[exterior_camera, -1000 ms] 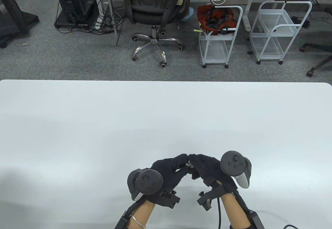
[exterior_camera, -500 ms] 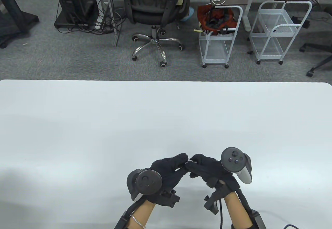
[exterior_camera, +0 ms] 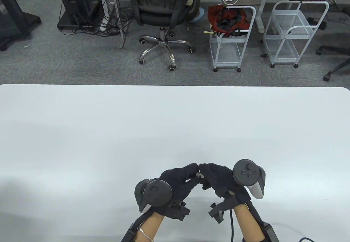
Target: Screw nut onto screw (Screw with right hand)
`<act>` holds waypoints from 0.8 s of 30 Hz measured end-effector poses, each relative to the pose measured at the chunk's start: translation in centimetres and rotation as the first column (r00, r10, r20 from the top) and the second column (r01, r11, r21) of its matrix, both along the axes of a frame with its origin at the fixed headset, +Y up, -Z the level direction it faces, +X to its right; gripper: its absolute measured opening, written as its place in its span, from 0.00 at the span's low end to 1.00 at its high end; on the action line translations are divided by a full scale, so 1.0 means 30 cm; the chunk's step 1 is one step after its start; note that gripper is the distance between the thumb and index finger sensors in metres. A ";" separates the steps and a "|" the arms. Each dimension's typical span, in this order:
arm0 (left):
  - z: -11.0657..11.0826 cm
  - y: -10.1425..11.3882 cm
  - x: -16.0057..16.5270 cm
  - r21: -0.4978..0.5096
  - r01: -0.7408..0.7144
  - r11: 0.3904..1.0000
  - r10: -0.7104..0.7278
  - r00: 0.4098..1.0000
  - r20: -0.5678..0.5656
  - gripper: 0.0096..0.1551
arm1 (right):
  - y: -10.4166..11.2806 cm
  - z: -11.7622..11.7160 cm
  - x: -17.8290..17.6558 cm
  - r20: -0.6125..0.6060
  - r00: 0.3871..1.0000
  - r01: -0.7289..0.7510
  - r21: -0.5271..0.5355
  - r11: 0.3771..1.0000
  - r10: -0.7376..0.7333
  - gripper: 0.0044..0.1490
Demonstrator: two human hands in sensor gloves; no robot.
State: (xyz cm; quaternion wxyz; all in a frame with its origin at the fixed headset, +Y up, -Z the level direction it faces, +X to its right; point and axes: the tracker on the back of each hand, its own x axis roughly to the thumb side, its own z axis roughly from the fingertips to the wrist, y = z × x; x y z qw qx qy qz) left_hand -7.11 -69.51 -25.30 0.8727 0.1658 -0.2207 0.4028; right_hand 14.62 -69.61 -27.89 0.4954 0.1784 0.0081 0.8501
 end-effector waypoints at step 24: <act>0.021 0.034 0.002 0.010 -0.020 1.000 0.020 0.999 -0.040 0.22 | 0.020 0.009 0.004 -0.144 0.990 -0.005 -0.070 0.998 -0.005 0.31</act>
